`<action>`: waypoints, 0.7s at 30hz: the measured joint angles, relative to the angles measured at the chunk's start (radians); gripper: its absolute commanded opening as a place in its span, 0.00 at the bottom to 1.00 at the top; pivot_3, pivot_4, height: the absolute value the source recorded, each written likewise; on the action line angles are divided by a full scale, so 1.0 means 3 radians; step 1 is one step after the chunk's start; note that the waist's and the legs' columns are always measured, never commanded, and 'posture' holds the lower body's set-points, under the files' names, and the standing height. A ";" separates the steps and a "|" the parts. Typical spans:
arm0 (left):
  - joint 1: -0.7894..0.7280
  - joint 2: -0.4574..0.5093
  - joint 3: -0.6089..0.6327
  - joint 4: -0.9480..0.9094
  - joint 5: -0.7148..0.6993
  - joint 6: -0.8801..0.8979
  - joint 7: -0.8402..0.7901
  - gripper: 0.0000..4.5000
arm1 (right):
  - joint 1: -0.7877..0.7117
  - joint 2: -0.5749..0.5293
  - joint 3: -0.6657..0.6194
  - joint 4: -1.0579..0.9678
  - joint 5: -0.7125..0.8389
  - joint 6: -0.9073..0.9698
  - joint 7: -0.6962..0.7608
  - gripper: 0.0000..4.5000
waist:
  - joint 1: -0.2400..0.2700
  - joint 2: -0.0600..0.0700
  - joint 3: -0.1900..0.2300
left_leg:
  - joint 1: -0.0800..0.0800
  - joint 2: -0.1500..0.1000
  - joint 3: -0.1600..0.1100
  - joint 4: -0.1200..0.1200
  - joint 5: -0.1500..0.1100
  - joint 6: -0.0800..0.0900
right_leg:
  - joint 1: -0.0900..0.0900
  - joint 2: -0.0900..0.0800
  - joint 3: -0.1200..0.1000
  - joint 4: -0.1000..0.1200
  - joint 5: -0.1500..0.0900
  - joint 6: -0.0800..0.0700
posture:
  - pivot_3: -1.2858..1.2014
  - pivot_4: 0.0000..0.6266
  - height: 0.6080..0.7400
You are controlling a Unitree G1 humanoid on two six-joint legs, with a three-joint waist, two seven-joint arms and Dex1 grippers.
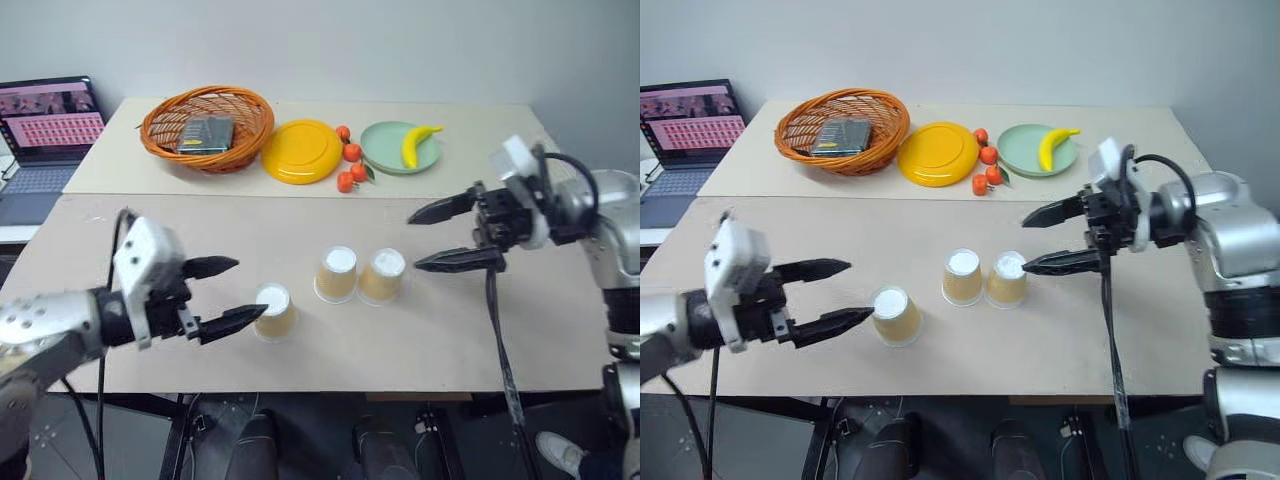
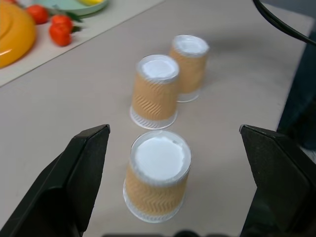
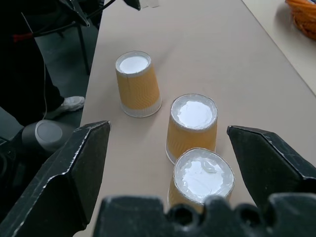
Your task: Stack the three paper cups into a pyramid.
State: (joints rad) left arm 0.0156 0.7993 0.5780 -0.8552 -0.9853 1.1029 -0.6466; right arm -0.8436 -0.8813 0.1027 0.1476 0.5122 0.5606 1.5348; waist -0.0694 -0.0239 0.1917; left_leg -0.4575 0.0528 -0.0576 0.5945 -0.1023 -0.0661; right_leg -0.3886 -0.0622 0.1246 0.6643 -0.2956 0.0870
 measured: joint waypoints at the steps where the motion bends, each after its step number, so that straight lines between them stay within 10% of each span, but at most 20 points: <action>1: 0.0114 -0.0013 0.0021 -0.0041 -0.0001 -0.0013 0.0055 1.00 | -0.0050 0.0025 0.0021 0.0068 -0.0018 -0.0011 0.0011 0.99 | 0.0011 0.0000 0.0000 | 0.0000 0.0000 -0.0001 0.0000 0.0000 0.0000 | 0.0000 0.0001 -0.0002 0.0001 0.0001 -0.0001 | 0.52 0.24 0.94; 21: 0.1279 -0.0827 -0.0988 0.0179 0.1380 -0.1747 0.0265 1.00 | -0.0350 0.0042 0.0171 0.0152 -0.0077 0.0063 0.0056 0.99 | 0.0065 -0.0001 -0.0001 | 0.0002 0.0000 0.0004 0.0000 0.0000 -0.0001 | -0.0001 0.0000 0.0000 -0.0005 -0.0001 -0.0010 | 0.52 0.24 0.94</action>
State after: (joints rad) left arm 0.3993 0.5510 0.2816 -0.8015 -0.5712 0.5786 -0.5670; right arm -0.9487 -0.8689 0.1539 0.1933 0.4890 0.5794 1.5515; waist -0.0498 -0.0244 0.1913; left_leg -0.4569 0.0529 -0.0564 0.5945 -0.1025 -0.0665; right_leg -0.3889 -0.0621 0.1247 0.6629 -0.2960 0.0840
